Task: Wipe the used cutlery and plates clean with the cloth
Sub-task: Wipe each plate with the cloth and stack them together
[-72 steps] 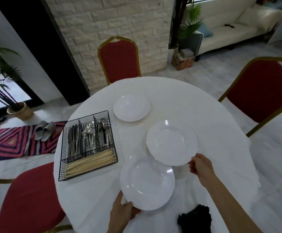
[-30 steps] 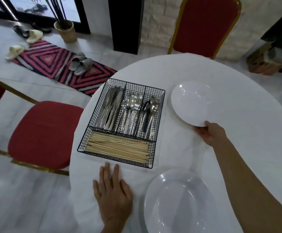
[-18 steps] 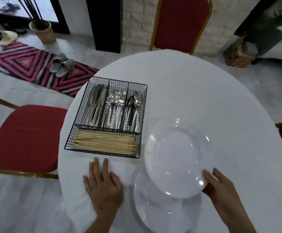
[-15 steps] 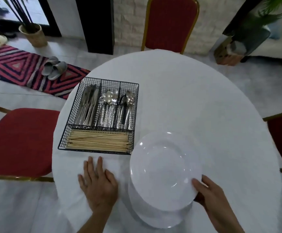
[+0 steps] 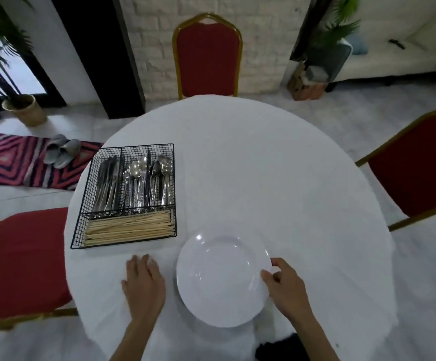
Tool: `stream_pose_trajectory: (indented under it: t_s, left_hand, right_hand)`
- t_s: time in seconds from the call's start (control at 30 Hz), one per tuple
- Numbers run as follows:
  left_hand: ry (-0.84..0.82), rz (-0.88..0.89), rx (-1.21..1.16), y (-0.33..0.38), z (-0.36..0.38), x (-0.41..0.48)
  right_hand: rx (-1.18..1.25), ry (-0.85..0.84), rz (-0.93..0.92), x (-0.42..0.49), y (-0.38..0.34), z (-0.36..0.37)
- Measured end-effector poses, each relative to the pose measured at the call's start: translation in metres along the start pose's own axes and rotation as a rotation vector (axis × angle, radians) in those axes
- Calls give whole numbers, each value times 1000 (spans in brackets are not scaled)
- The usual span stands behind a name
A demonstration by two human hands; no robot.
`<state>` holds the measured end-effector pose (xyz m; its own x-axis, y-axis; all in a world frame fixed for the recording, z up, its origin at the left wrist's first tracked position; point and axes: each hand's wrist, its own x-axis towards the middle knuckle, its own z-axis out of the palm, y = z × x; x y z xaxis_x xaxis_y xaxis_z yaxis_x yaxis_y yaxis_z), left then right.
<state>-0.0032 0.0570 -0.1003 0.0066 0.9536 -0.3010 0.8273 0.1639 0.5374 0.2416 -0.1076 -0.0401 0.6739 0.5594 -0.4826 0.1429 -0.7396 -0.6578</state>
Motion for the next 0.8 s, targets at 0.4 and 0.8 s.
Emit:
stream_pose_trajectory:
  t_s: [0.4, 0.8]
  left_hand:
    - [-164, -31, -245, 48, -1, -58]
    - [-200, -206, -366, 7, -31, -45]
  right_hand:
    - [-27, 28, -95, 3, 12, 31]
    - [52, -57, -57, -31, -29, 49]
